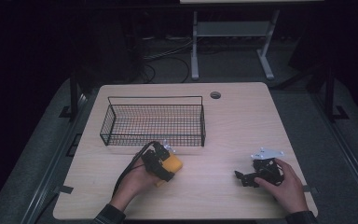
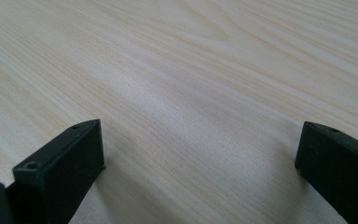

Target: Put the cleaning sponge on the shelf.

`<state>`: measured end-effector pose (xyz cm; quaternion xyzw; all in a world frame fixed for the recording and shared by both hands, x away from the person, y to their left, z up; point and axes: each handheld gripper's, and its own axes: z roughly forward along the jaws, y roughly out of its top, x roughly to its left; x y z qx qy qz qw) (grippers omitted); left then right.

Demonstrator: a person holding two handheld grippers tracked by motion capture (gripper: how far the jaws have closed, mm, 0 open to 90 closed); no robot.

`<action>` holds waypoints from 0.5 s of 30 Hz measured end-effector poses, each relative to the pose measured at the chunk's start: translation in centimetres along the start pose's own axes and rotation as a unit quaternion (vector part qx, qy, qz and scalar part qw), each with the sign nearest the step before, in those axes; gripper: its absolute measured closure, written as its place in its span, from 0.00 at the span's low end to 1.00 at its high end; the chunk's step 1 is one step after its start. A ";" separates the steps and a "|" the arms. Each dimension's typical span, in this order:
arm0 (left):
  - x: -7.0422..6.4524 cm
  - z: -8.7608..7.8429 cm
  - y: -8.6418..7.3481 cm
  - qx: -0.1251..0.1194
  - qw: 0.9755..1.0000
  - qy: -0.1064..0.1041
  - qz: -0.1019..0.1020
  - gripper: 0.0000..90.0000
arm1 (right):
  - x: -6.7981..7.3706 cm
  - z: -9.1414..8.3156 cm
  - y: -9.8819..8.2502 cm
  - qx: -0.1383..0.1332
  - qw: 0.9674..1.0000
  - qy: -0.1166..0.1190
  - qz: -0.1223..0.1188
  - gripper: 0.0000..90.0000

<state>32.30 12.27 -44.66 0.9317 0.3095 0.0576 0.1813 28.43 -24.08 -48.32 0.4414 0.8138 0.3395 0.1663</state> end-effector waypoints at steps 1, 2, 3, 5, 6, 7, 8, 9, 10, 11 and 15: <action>0.0 0.0 0.0 0.000 1.000 0.000 0.000 0.24 | 0.0 0.0 0.0 0.000 1.000 0.000 0.000 0.00; 0.0 0.0 0.0 0.000 1.000 0.000 0.000 0.24 | 0.0 0.0 0.0 0.000 1.000 0.000 0.000 0.00; 0.0 0.0 0.0 0.000 1.000 -0.001 0.001 0.24 | 0.0 0.0 0.0 0.000 1.000 0.000 0.000 0.00; 0.0 0.0 0.0 -0.001 1.000 -0.002 0.002 0.24 | 0.0 0.0 0.0 0.000 1.000 0.000 0.000 0.00; 0.1 0.0 -0.1 -0.002 1.000 -0.003 0.004 0.25 | 0.0 0.0 0.0 0.000 1.000 0.000 0.000 0.00; 0.1 -0.1 -0.1 -0.001 1.000 -0.003 0.004 0.25 | 0.0 0.0 0.0 0.000 1.000 0.000 0.000 0.00; 0.1 -0.1 -0.1 -0.002 1.000 -0.004 0.003 0.25 | 0.0 0.0 0.0 0.000 1.000 0.000 0.000 0.00; 0.1 -0.1 -0.1 -0.002 1.000 -0.005 0.003 0.25 | 0.0 0.0 0.0 0.000 1.000 0.000 0.000 0.00; 0.1 -0.1 -0.1 -0.001 1.000 -0.006 0.003 0.25 | 0.0 0.0 0.0 0.000 1.000 0.000 0.000 0.00; 0.1 -0.1 -0.1 -0.001 1.000 -0.007 0.003 0.25 | 0.0 0.0 0.0 0.000 1.000 0.000 0.000 0.00; 0.2 -0.4 -0.1 -0.004 1.000 -0.020 0.004 0.25 | 0.0 0.0 0.0 0.000 1.000 0.000 0.000 0.00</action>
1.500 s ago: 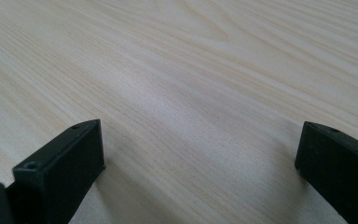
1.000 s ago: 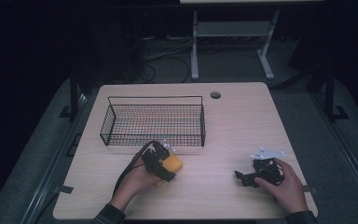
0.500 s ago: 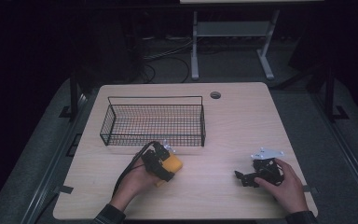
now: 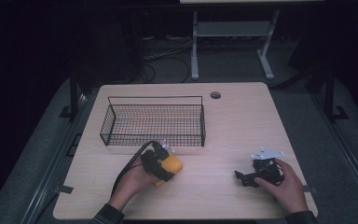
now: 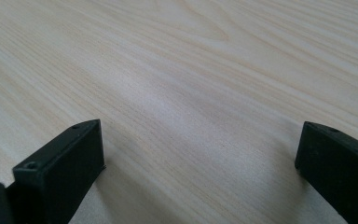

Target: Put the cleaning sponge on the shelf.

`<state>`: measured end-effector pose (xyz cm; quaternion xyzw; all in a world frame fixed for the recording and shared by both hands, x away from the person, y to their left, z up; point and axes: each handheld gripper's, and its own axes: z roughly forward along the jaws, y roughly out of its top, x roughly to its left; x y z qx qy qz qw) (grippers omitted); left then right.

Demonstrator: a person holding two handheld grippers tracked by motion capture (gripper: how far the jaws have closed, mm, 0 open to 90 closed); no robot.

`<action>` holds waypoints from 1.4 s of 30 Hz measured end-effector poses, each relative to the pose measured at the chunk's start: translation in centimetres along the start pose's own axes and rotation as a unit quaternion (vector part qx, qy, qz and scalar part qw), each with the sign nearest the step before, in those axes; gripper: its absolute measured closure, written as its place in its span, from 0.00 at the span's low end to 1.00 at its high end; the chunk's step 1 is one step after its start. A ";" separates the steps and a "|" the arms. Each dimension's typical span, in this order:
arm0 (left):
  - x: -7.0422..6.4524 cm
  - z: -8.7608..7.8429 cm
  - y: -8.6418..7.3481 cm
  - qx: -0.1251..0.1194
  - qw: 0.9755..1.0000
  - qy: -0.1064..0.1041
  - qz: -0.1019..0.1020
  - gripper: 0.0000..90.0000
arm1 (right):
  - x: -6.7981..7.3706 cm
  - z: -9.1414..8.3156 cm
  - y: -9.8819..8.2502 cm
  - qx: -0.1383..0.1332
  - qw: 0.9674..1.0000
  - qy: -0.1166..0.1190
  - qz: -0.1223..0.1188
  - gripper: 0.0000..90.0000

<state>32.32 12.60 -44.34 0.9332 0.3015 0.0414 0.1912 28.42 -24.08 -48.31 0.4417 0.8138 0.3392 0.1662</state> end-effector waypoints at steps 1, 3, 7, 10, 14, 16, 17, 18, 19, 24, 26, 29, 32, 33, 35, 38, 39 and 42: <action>0.0 -0.1 0.0 0.000 1.000 -0.002 0.001 0.25 | 0.0 0.0 0.0 0.000 1.000 0.000 0.000 0.00; 0.0 -0.2 0.0 -0.003 1.000 -0.005 -0.002 0.25 | 0.0 0.0 0.0 0.000 1.000 0.000 0.000 0.00; 0.1 -0.7 0.0 -0.006 1.000 -0.006 -0.001 0.25 | 0.0 0.0 0.0 0.000 1.000 0.000 0.000 0.00; 0.2 -1.1 0.0 -0.008 1.000 -0.007 0.000 0.25 | 0.0 0.0 0.0 0.000 1.000 0.000 0.000 0.00; 0.4 -1.6 -0.1 -0.013 1.000 -0.005 -0.001 0.25 | 0.0 0.0 0.0 0.000 1.000 0.000 -0.001 0.00; 0.5 -2.1 -0.1 -0.017 1.000 -0.004 -0.003 0.25 | 0.0 0.0 0.0 0.000 1.000 0.000 0.000 0.00; 0.6 -2.2 -0.1 -0.019 1.000 -0.002 -0.005 0.25 | 0.0 0.0 0.0 0.000 1.000 0.000 0.000 0.00; 0.6 -2.4 -0.1 -0.021 1.000 -0.002 -0.003 0.25 | 0.0 0.0 0.0 0.000 1.000 0.000 0.000 0.00; 0.7 -2.6 -0.1 -0.020 1.000 -0.002 -0.004 0.25 | 0.0 0.0 0.0 0.000 1.000 0.000 0.000 0.00; 1.1 -3.3 -0.2 -0.027 1.000 0.002 -0.010 0.25 | 0.0 0.0 0.0 0.000 1.000 0.001 0.001 0.00; 1.2 -3.7 -0.3 -0.029 1.000 0.004 -0.010 0.25 | 0.0 0.0 0.0 0.000 1.000 0.001 0.001 0.00; 1.4 -4.1 -0.2 -0.034 0.999 0.004 -0.012 0.25 | 0.0 0.0 0.0 0.000 1.000 0.001 0.001 0.00; 1.5 -4.3 -0.1 -0.035 0.999 0.005 -0.012 0.25 | 0.0 0.0 0.0 0.000 1.000 0.001 0.001 0.00; 1.5 -4.4 0.0 -0.035 0.999 0.006 -0.011 0.25 | 0.0 0.0 0.0 0.000 1.000 0.001 0.001 0.00; 1.6 -4.6 0.1 -0.035 0.999 0.006 -0.013 0.25 | 0.0 0.0 0.0 0.000 1.000 0.001 0.001 0.00; 1.8 -5.0 0.3 -0.036 0.999 0.009 -0.012 0.25 | 0.0 0.0 0.0 0.000 1.000 0.001 0.001 0.00; 1.9 -5.1 0.3 -0.037 0.999 0.010 -0.012 0.25 | 0.0 0.0 0.0 0.000 1.000 0.001 0.001 0.00; 2.1 -5.6 0.5 -0.039 0.999 0.012 -0.015 0.25 | 0.0 0.0 0.0 0.000 1.000 0.001 0.001 0.00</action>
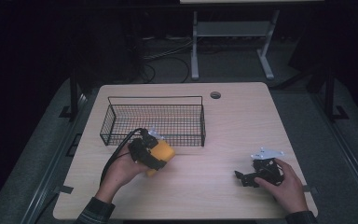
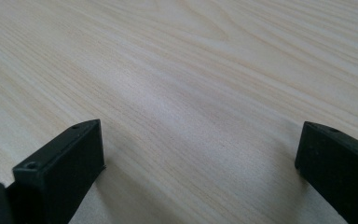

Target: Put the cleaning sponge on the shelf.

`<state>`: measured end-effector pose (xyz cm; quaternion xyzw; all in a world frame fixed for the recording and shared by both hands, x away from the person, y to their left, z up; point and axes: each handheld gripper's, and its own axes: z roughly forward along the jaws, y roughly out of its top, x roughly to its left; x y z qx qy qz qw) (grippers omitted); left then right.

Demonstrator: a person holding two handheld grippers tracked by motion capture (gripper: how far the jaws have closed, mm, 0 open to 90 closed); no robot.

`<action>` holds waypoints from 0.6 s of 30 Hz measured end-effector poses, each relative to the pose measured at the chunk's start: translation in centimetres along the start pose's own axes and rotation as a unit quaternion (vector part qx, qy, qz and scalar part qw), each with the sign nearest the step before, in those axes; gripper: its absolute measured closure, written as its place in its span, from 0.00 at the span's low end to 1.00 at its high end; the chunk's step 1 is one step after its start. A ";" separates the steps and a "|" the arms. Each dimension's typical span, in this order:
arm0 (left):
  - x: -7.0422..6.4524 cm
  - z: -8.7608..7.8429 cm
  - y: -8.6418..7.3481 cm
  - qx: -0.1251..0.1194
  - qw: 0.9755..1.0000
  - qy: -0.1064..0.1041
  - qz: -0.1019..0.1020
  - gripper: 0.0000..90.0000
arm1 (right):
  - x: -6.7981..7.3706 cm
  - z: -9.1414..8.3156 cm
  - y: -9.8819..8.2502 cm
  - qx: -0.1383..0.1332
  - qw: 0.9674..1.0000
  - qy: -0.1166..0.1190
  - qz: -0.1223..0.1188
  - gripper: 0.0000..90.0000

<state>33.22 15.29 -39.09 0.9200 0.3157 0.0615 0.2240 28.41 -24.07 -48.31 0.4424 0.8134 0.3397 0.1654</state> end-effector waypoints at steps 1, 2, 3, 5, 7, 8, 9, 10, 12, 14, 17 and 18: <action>0.1 -0.1 0.1 -0.001 1.000 0.002 0.001 0.25 | 0.0 0.0 0.0 0.000 1.000 0.000 0.000 0.00; 0.1 -0.2 0.1 -0.002 1.000 0.002 0.001 0.25 | 0.0 0.0 0.0 0.000 1.000 0.000 0.000 0.00; 0.2 -0.4 0.2 -0.002 1.000 0.003 0.002 0.25 | 0.0 0.0 0.0 0.000 1.000 0.001 0.000 0.00; 0.3 -0.7 0.4 -0.003 1.000 0.005 0.002 0.25 | 0.0 0.0 0.0 0.000 1.000 0.001 -0.001 0.00; 0.5 -1.1 0.6 -0.005 1.000 0.007 0.001 0.25 | 0.0 0.0 0.0 0.000 1.000 0.001 0.000 0.00; 0.6 -1.2 0.6 -0.005 1.000 0.006 0.000 0.25 | 0.0 0.0 0.0 0.000 1.000 0.001 0.001 0.00; 0.7 -1.3 0.7 -0.005 1.000 0.006 0.000 0.25 | 0.0 0.0 0.0 0.000 1.000 0.001 0.000 0.00; 0.8 -1.4 0.8 -0.004 1.000 0.006 0.000 0.25 | 0.0 0.0 0.0 0.000 1.000 0.001 0.000 0.00; 1.0 -1.6 1.0 -0.007 1.000 0.007 -0.002 0.25 | 0.0 0.0 0.0 0.000 1.000 0.001 0.000 0.00; 1.2 -1.8 1.1 -0.010 1.000 0.008 -0.003 0.25 | 0.0 0.0 0.0 0.000 1.000 0.000 -0.002 0.00; 1.4 -2.1 1.4 -0.012 1.000 0.010 -0.006 0.25 | 0.0 0.0 0.0 0.000 1.000 0.000 -0.001 0.00; 1.5 -2.2 1.4 -0.011 1.000 0.010 -0.004 0.25 | 0.0 0.0 0.0 0.000 1.000 0.000 -0.001 0.00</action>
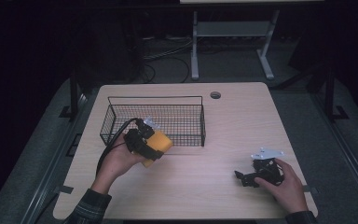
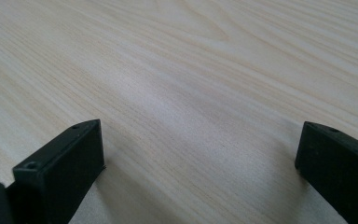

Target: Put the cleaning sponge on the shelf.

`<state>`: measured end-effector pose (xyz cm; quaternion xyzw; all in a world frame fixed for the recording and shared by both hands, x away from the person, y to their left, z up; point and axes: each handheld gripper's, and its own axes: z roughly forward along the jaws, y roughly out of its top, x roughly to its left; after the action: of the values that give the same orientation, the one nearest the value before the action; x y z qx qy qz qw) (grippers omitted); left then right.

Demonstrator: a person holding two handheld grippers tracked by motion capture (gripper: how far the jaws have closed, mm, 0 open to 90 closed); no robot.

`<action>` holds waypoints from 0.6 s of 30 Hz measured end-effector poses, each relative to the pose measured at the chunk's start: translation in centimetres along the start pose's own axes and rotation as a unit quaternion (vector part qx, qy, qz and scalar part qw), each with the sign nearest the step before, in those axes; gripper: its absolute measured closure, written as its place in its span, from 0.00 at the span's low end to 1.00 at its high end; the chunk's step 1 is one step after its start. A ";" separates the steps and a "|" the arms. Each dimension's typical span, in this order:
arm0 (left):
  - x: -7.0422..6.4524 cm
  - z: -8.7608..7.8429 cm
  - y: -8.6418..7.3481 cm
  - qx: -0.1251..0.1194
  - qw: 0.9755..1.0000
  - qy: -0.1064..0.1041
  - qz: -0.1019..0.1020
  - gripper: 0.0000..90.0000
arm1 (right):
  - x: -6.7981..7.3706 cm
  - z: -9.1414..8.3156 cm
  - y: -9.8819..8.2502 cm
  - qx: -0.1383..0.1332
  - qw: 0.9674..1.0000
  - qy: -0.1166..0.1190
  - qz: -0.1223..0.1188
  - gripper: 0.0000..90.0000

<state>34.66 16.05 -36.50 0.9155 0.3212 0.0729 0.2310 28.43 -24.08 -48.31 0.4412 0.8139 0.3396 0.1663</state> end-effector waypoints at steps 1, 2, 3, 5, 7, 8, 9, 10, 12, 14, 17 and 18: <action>0.2 -0.1 0.1 -0.001 1.000 0.001 -0.001 0.25 | 0.0 0.0 0.0 0.000 1.000 0.000 0.001 0.00; 0.3 -0.2 0.2 -0.002 1.000 0.001 -0.002 0.25 | 0.0 0.0 0.0 0.000 1.000 0.000 0.001 0.00; 0.4 -0.2 0.2 -0.001 1.000 0.003 -0.001 0.25 | 0.0 0.0 0.0 0.000 1.000 0.000 0.001 0.00; 0.7 -0.4 0.4 -0.001 1.000 0.004 -0.002 0.25 | 0.0 0.0 0.0 0.000 1.000 0.000 0.001 0.00; 1.0 -0.6 0.6 -0.001 1.000 0.005 -0.003 0.25 | 0.0 0.0 0.0 0.000 1.000 0.000 0.001 0.00; 1.0 -0.7 0.6 -0.002 1.000 0.006 -0.004 0.25 | 0.0 0.0 0.0 0.001 1.000 0.000 0.001 0.00; 1.2 -0.8 0.8 -0.002 1.000 0.006 -0.004 0.25 | 0.0 0.0 0.0 0.000 1.000 0.000 0.001 0.00; 1.3 -0.9 0.8 -0.002 1.000 0.007 -0.005 0.25 | 0.0 0.0 0.0 0.001 1.000 0.000 0.001 0.00; 1.6 -1.1 1.0 -0.002 1.000 0.009 -0.005 0.25 | 0.0 0.0 0.0 0.001 1.000 0.001 0.003 0.00; 1.8 -1.2 1.2 -0.002 1.000 0.012 -0.007 0.25 | 0.0 0.0 0.0 0.000 1.000 0.000 0.001 0.00; 2.3 -1.4 1.5 -0.005 1.000 0.016 -0.007 0.25 | 0.0 0.0 0.0 0.000 1.000 0.000 0.001 0.00; 2.5 -1.5 1.6 -0.004 1.000 0.016 -0.010 0.25 | 0.0 0.0 0.0 0.000 1.000 0.000 0.001 0.00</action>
<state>37.08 17.05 -34.45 0.9100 0.3339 0.0868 0.2299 28.42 -24.07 -48.31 0.4421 0.8135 0.3396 0.1655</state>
